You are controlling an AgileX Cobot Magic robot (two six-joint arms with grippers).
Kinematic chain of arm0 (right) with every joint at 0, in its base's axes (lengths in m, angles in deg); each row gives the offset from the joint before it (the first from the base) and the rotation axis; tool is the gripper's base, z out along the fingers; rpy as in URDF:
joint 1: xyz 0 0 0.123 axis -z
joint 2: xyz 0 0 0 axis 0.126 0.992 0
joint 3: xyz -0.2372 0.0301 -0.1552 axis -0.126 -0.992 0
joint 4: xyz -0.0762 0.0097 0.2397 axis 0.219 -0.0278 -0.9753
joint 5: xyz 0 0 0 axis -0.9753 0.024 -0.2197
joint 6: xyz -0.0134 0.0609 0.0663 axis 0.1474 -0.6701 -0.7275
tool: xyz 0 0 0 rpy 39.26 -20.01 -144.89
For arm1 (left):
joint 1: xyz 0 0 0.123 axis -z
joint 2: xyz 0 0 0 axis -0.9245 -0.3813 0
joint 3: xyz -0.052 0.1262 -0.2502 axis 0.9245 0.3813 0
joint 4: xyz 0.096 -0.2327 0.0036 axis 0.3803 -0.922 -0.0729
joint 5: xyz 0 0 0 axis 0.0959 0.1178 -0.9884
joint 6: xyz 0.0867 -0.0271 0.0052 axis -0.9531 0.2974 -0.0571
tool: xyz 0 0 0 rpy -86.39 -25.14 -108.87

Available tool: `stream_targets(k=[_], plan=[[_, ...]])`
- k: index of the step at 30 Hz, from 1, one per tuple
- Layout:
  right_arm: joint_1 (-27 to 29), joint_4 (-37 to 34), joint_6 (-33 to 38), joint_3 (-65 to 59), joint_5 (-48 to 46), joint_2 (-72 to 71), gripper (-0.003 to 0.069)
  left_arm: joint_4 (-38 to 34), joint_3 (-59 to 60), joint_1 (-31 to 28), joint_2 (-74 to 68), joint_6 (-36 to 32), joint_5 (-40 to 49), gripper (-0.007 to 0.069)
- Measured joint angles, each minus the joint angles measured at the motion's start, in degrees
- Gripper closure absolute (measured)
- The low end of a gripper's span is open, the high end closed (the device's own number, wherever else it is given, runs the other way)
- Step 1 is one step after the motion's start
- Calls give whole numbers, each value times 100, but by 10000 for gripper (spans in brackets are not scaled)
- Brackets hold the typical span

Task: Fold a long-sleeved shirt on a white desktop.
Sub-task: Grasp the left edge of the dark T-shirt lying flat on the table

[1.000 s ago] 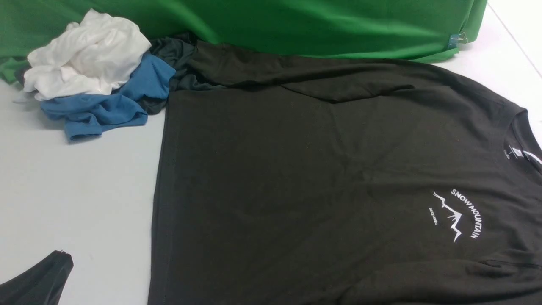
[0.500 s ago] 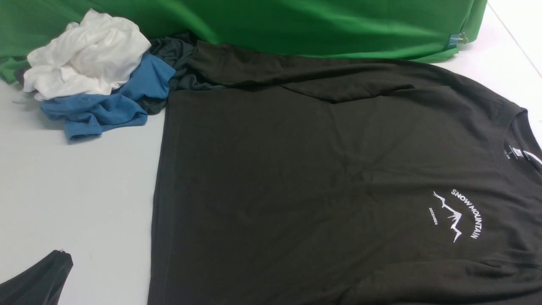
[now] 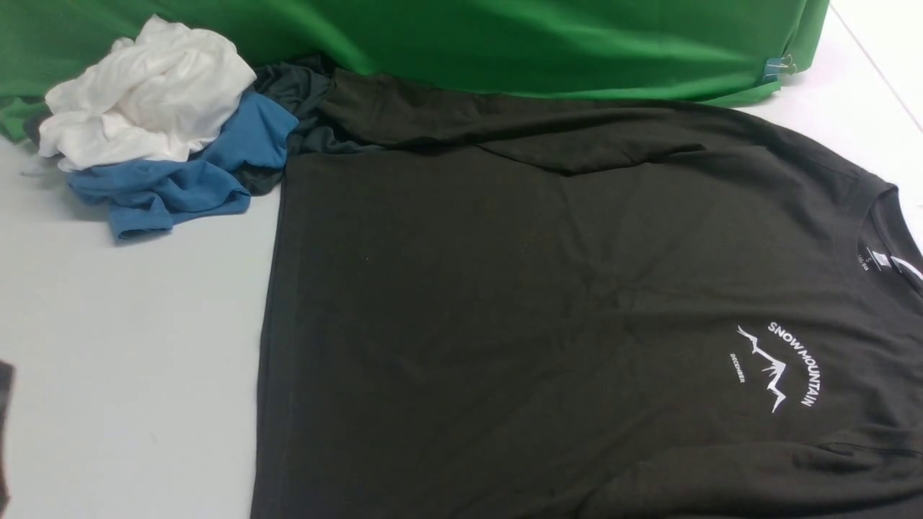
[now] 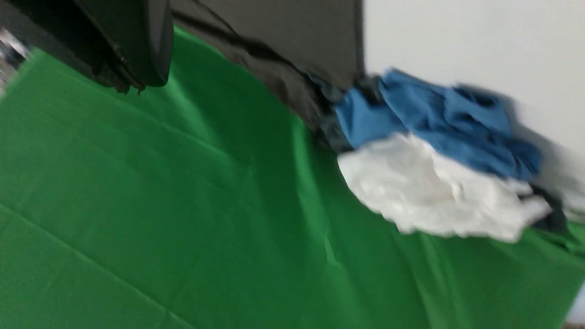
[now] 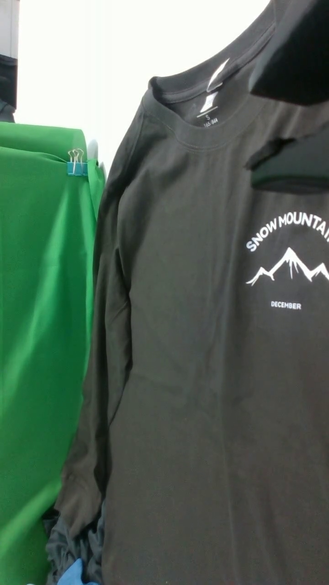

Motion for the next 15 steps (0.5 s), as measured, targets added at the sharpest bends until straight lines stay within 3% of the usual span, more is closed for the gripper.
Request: stream_targets(k=[5, 9, 11, 15], plan=[[0, 0, 0, 0, 0, 0, 417, 625, -1288, 0, -602, -169, 1805, 603], [0, 0, 0, 0, 0, 0, 417, 963, -2650, 1, -2249, -1129, 4364, 603], [0, 0, 0, 0, 0, 0, 417, 1020, -2999, 1, -2857, -1501, 5162, 603], [0, 0, 0, 0, 0, 0, 417, 1023, -3384, 136, -4044, -1704, 5631, 603]])
